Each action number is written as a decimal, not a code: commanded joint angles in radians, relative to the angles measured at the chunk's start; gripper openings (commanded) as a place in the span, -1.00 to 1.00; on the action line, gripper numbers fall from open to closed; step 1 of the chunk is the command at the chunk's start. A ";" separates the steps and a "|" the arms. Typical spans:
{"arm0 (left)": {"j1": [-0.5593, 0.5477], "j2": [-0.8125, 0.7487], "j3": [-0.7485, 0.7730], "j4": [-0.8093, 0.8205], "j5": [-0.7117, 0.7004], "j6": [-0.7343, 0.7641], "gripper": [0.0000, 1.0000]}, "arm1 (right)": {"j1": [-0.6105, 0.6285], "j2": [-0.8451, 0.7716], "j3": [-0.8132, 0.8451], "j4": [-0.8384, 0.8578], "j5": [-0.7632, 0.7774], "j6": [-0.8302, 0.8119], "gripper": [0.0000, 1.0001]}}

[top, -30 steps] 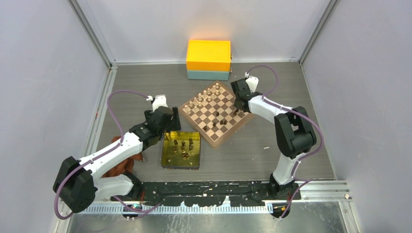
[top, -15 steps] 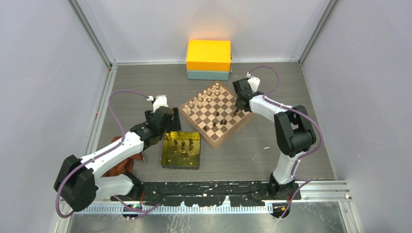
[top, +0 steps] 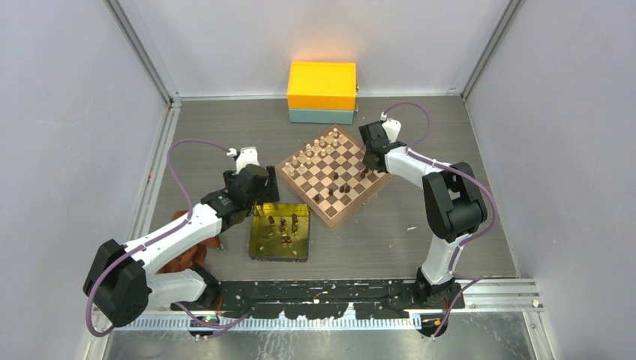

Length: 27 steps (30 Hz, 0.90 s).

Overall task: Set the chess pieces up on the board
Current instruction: Pick up the chess piece from the chessboard.

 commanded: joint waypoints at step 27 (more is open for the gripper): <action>-0.002 -0.019 -0.006 0.030 -0.032 -0.006 0.85 | -0.004 -0.063 0.007 -0.009 -0.008 0.025 -0.84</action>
